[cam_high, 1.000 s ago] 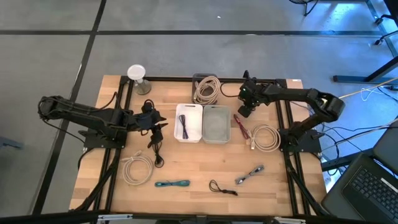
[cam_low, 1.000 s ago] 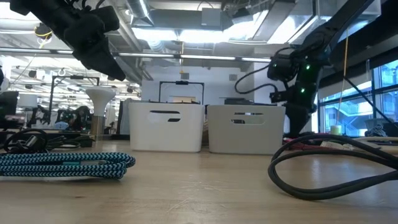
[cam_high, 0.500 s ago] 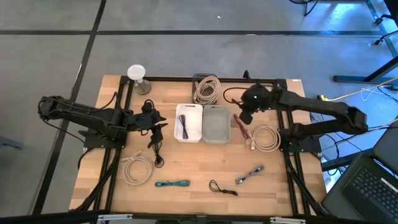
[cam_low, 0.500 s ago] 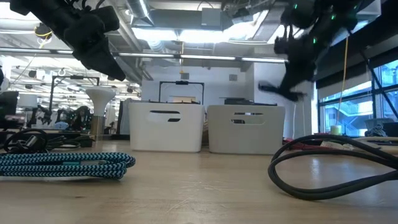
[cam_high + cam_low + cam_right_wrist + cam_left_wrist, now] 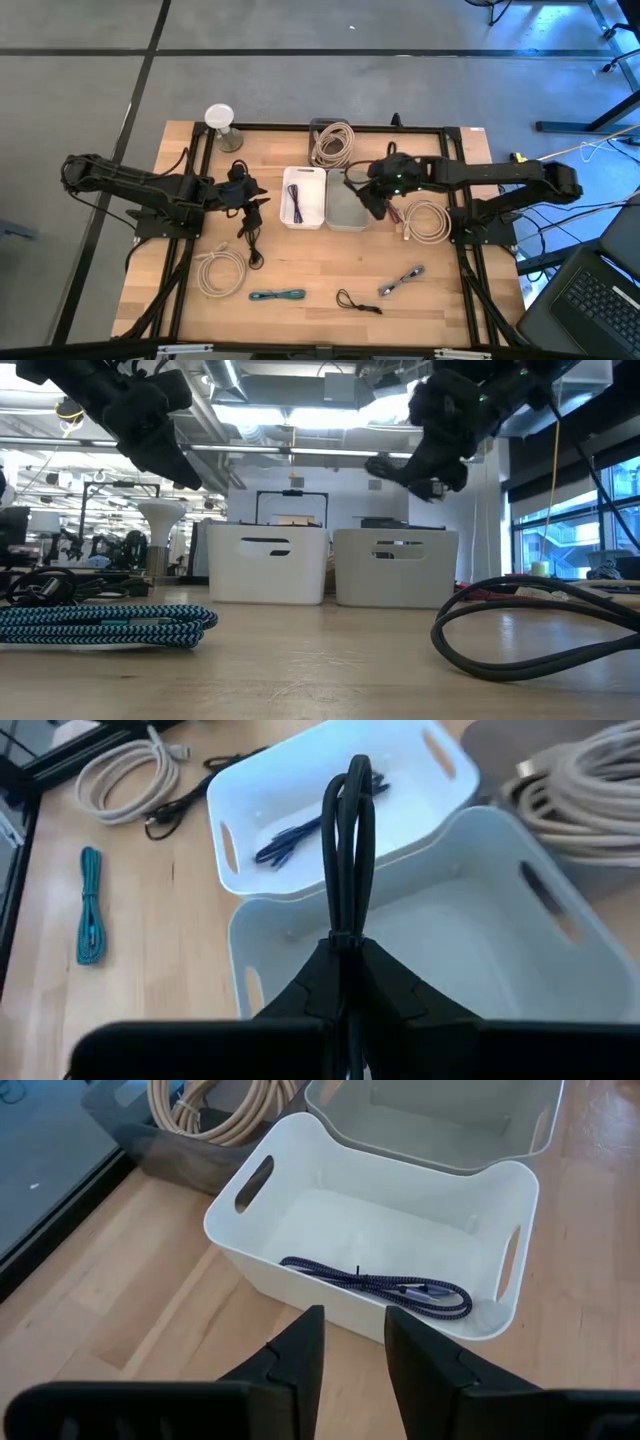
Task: Pick & Place USB Port
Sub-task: Put the black charger cable into the gray bin
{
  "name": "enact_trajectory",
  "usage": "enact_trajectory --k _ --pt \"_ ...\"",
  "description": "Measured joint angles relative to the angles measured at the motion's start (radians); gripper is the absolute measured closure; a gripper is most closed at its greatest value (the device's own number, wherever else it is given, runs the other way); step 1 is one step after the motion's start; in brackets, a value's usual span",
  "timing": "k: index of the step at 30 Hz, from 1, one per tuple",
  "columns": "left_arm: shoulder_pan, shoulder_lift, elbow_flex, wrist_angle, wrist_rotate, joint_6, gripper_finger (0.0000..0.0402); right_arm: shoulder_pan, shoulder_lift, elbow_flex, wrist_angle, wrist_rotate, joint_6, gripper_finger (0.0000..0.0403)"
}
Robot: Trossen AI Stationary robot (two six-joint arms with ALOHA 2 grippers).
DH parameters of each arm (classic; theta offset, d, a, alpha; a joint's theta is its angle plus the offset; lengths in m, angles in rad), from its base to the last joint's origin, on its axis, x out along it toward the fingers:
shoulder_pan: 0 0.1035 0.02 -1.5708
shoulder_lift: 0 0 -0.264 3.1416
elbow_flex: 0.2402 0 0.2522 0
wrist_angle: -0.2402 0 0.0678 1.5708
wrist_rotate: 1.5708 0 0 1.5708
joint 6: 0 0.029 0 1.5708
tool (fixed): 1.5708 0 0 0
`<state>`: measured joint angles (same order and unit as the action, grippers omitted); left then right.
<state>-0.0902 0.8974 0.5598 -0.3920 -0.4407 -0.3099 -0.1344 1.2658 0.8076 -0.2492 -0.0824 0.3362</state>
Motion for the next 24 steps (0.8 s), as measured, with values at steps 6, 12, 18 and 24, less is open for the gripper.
enact_trajectory --k 6,12,18,24 --pt "0.0 0.0 0.0 0.0 0.0 0.0 0.03 0.005 0.141 0.105 -0.096 0.047 0.05 0.0385" --pt "0.0 0.0 0.0 0.0 0.0 0.0 0.0303 0.008 0.301 0.291 -0.26 0.106 0.079 0.0386" --pt "0.0 0.0 0.0 0.0 0.0 0.0 0.0301 0.008 0.466 0.418 -0.443 0.116 0.103 0.0386" --pt "0.0 0.0 0.0 0.0 0.0 0.0 0.0302 0.008 0.559 0.434 -0.458 0.108 0.101 0.0386"
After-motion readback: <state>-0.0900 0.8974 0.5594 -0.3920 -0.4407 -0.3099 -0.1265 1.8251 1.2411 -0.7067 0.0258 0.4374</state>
